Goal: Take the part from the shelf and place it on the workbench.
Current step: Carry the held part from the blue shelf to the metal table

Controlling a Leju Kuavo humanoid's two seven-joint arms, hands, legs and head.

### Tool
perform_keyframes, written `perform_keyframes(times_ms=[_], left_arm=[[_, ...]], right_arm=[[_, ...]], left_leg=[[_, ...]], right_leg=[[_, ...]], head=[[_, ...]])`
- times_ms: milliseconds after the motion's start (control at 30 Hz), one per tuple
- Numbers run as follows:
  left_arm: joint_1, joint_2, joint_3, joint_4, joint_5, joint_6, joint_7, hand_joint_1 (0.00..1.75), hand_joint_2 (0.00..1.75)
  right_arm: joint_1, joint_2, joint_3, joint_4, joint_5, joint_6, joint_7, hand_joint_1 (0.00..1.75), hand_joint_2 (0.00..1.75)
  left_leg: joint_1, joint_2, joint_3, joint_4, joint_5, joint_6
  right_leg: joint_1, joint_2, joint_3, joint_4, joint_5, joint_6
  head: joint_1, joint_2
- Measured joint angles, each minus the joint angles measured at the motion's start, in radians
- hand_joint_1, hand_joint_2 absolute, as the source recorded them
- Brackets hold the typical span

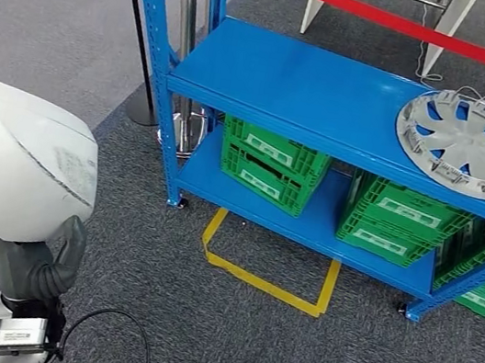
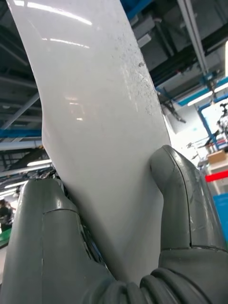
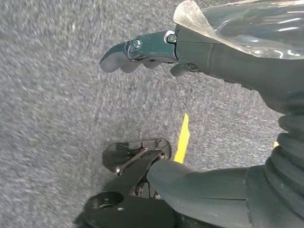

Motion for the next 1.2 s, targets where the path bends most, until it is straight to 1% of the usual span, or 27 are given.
perform_keyframes(times_ms=[33, 67, 133, 167, 200, 267, 333, 367, 433, 467, 500, 533, 567, 633, 700, 767, 800, 867, 900, 933, 967, 1000, 1033, 1067, 1100, 1133, 1200], left_arm=[[0.003, 0.0, 0.001, 0.0, 0.0, 0.0, 0.0, 1.75, 1.75], [0.004, 0.0, 0.001, -0.001, 0.0, 0.001, 0.0, 1.75, 1.75], [0.007, -0.002, 0.002, -0.005, -0.001, 0.006, 0.0, 1.75, 1.75], [0.009, -0.003, 0.002, -0.008, -0.004, 0.009, 0.0, 1.75, 1.75], [0.013, -0.004, 0.003, -0.011, -0.009, 0.013, 0.0, 1.75, 1.75], [0.032, -0.004, 0.005, -0.023, -0.023, 0.02, 0.0, 1.75, 1.75], [0.053, -0.002, 0.009, -0.041, -0.034, 0.025, 0.0, 1.75, 1.75], [0.06, -0.001, 0.011, -0.051, -0.037, 0.027, 0.001, 1.75, 1.75], [0.071, 0.0, 0.014, -0.067, -0.043, 0.029, 0.003, 1.75, 1.75], [0.079, 0.0, 0.015, -0.073, -0.046, 0.029, 0.005, 1.75, 1.75], [0.087, 0.0, 0.016, -0.078, -0.048, 0.029, 0.006, 1.75, 1.75], [0.093, 0.001, 0.017, -0.082, -0.05, 0.029, 0.007, 1.75, 1.75], [0.096, 0.001, 0.018, -0.086, -0.052, 0.029, 0.009, 1.75, 1.75], [0.099, 0.001, 0.018, -0.093, -0.055, 0.027, 0.015, 1.75, 1.75], [0.104, 0.002, 0.018, -0.1, -0.056, 0.025, 0.02, 1.75, 1.75], [0.113, 0.003, 0.02, -0.106, -0.055, 0.022, 0.02, 1.75, 1.75], [0.117, 0.004, 0.021, -0.109, -0.055, 0.021, 0.02, 1.75, 1.75], [0.118, 0.006, 0.023, -0.114, -0.054, 0.018, 0.02, 1.75, 1.75], [0.118, 0.006, 0.023, -0.116, -0.054, 0.017, 0.02, 1.75, 1.75], [0.118, 0.007, 0.024, -0.117, -0.054, 0.016, 0.02, 1.75, 1.75], [0.118, 0.008, 0.024, -0.117, -0.055, 0.015, 0.02, 1.75, 1.75], [0.119, 0.008, 0.025, -0.117, -0.057, 0.013, 0.02, 1.75, 1.75], [0.12, 0.008, 0.025, -0.117, -0.058, 0.012, 0.02, 1.75, 1.75], [0.121, 0.008, 0.026, -0.118, -0.061, 0.011, 0.02, 1.75, 1.75], [0.122, 0.008, 0.026, -0.118, -0.063, 0.011, 0.02, 1.75, 1.75], [0.122, 0.008, 0.026, -0.118, -0.065, 0.011, 0.02, 1.75, 1.75], [0.123, 0.008, 0.027, -0.119, -0.068, 0.01, 0.02, 1.75, 1.75]], right_arm=[[0.001, 0.0, 0.0, 0.0, 0.001, 0.0, 0.0, 0.0, 1.75], [0.002, 0.0, 0.0, 0.0, 0.002, 0.0, 0.0, 0.0, 1.75], [0.001, 0.0, 0.002, 0.0, 0.01, 0.002, -0.001, 0.0, 1.75], [0.001, 0.0, 0.004, 0.0, 0.015, 0.004, -0.002, 0.0, 1.75], [0.002, 0.0, 0.007, 0.0, 0.02, 0.006, -0.006, 0.0, 1.75], [0.008, 0.001, 0.014, 0.0, 0.03, 0.014, -0.023, 0.0, 1.75], [0.015, 0.004, 0.021, 0.001, 0.039, 0.021, -0.043, 0.0, 1.75], [0.019, 0.006, 0.024, 0.002, 0.043, 0.024, -0.05, 0.0, 1.75], [0.028, 0.008, 0.03, 0.003, 0.054, 0.027, -0.057, 0.0, 1.75], [0.032, 0.008, 0.034, 0.004, 0.058, 0.028, -0.058, 0.0, 1.75], [0.035, 0.009, 0.038, 0.005, 0.063, 0.029, -0.058, 0.0, 1.75], [0.036, 0.009, 0.042, 0.005, 0.067, 0.029, -0.058, 0.0, 1.75], [0.035, 0.01, 0.046, 0.005, 0.071, 0.032, -0.06, 0.0, 1.75], [0.032, 0.011, 0.055, 0.005, 0.083, 0.039, -0.063, 0.0, 1.75], [0.027, 0.012, 0.066, 0.005, 0.1, 0.046, -0.064, 0.0, 1.75], [0.02, 0.014, 0.078, 0.005, 0.114, 0.049, -0.062, 0.0, 1.75], [0.017, 0.015, 0.083, 0.005, 0.118, 0.05, -0.06, 0.0, 1.75], [0.013, 0.017, 0.091, 0.005, 0.121, 0.052, -0.06, 0.0, 1.75], [0.012, 0.018, 0.094, 0.005, 0.121, 0.052, -0.059, 0.0, 1.75], [0.014, 0.018, 0.096, 0.005, 0.122, 0.052, -0.059, 0.0, 1.75], [0.017, 0.018, 0.097, 0.006, 0.122, 0.053, -0.058, 0.0, 1.75], [0.019, 0.018, 0.099, 0.006, 0.124, 0.053, -0.057, 0.0, 1.75], [0.022, 0.018, 0.1, 0.006, 0.125, 0.053, -0.056, 0.0, 1.75], [0.024, 0.018, 0.101, 0.006, 0.127, 0.053, -0.056, 0.0, 1.75], [0.024, 0.018, 0.102, 0.006, 0.128, 0.052, -0.056, 0.0, 1.75], [0.024, 0.018, 0.104, 0.006, 0.128, 0.052, -0.057, 0.0, 1.75], [0.025, 0.018, 0.105, 0.006, 0.129, 0.05, -0.057, 0.0, 1.75]], left_leg=[[-0.002, -0.011, -0.006, 0.002, 0.004, 0.0], [-0.004, -0.022, -0.011, 0.004, 0.008, -0.001], [-0.006, -0.043, -0.019, 0.012, 0.012, -0.003], [-0.006, -0.052, -0.024, 0.015, 0.014, -0.007], [-0.005, -0.061, -0.029, 0.017, 0.017, -0.011], [-0.003, -0.077, -0.037, 0.018, 0.024, -0.023], [-0.004, -0.058, -0.051, 0.042, 0.005, -0.035], [-0.003, -0.039, -0.069, 0.081, -0.022, -0.041], [0.007, -0.005, -0.126, 0.211, -0.091, -0.057], [0.013, 0.001, -0.15, 0.269, -0.113, -0.064], [0.018, 0.005, -0.162, 0.299, -0.118, -0.07], [0.024, 0.01, -0.154, 0.289, -0.103, -0.074], [0.029, 0.018, -0.128, 0.242, -0.073, -0.078], [0.03, 0.06, -0.056, 0.105, -0.014, -0.081], [0.024, 0.091, -0.022, 0.032, 0.005, -0.068], [0.019, 0.076, -0.028, 0.027, 0.005, -0.048], [0.018, 0.066, -0.031, 0.025, 0.007, -0.04], [0.019, 0.044, -0.034, 0.021, 0.014, -0.025], [0.019, 0.033, -0.036, 0.02, 0.016, -0.02], [0.017, 0.021, -0.038, 0.02, 0.018, -0.015], [0.014, 0.007, -0.04, 0.021, 0.019, -0.012], [0.012, -0.008, -0.041, 0.021, 0.02, -0.01], [0.009, -0.024, -0.042, 0.021, 0.021, -0.009], [0.007, -0.039, -0.041, 0.021, 0.022, -0.009], [0.006, -0.054, -0.04, 0.022, 0.022, -0.009], [0.004, -0.068, -0.041, 0.024, 0.023, -0.011], [0.005, -0.091, -0.048, 0.03, 0.024, -0.017]], right_leg=[[0.001, 0.002, 0.019, -0.022, 0.016, -0.004], [0.002, 0.01, 0.057, -0.083, 0.046, -0.009], [0.003, 0.049, 0.146, -0.231, 0.092, -0.022], [0.003, 0.064, 0.175, -0.279, 0.102, -0.026], [0.004, 0.072, 0.188, -0.301, 0.101, -0.028], [0.003, 0.056, 0.192, -0.308, 0.107, -0.031], [-0.002, 0.033, 0.194, -0.318, 0.116, -0.038], [-0.005, 0.019, 0.195, -0.322, 0.119, -0.041], [-0.005, -0.009, 0.193, -0.323, 0.12, -0.044], [-0.005, -0.024, 0.192, -0.323, 0.119, -0.044], [-0.005, -0.039, 0.191, -0.322, 0.119, -0.044], [-0.005, -0.052, 0.191, -0.322, 0.118, -0.042], [-0.006, -0.065, 0.192, -0.321, 0.117, -0.04], [-0.003, -0.086, 0.195, -0.317, 0.111, -0.031], [0.001, -0.105, 0.196, -0.312, 0.106, -0.019], [0.001, -0.125, 0.196, -0.311, 0.104, -0.008], [-0.002, -0.118, 0.194, -0.307, 0.098, -0.002], [-0.007, -0.069, 0.169, -0.253, 0.058, 0.005], [-0.008, -0.036, 0.141, -0.195, 0.025, 0.005], [-0.008, -0.015, 0.107, -0.123, -0.009, 0.003], [-0.008, -0.006, 0.074, -0.055, -0.034, 0.002], [-0.007, -0.002, 0.052, -0.014, -0.04, -0.001], [-0.007, 0.001, 0.046, -0.01, -0.026, -0.004], [-0.006, 0.006, 0.06, -0.047, 0.006, -0.008], [-0.006, 0.019, 0.088, -0.113, 0.047, -0.013], [-0.007, 0.044, 0.118, -0.182, 0.079, -0.018], [-0.009, 0.083, 0.161, -0.273, 0.106, -0.021]], head=[[0.0, 0.0], [0.0, 0.0], [-0.001, 0.0], [0.0, 0.0], [-0.001, 0.0], [0.0, 0.0], [-0.004, 0.0], [-0.006, 0.0], [-0.011, 0.0], [-0.011, 0.0], [-0.011, 0.0], [-0.011, 0.0], [-0.011, 0.0], [-0.011, 0.0], [-0.01, 0.0], [-0.009, 0.0], [-0.008, 0.0], [-0.006, 0.0], [-0.004, 0.0], [-0.003, 0.0], [-0.003, 0.0], [-0.003, 0.0], [-0.003, 0.0], [-0.003, 0.0], [-0.003, 0.0], [-0.003, 0.0], [-0.004, 0.0]])
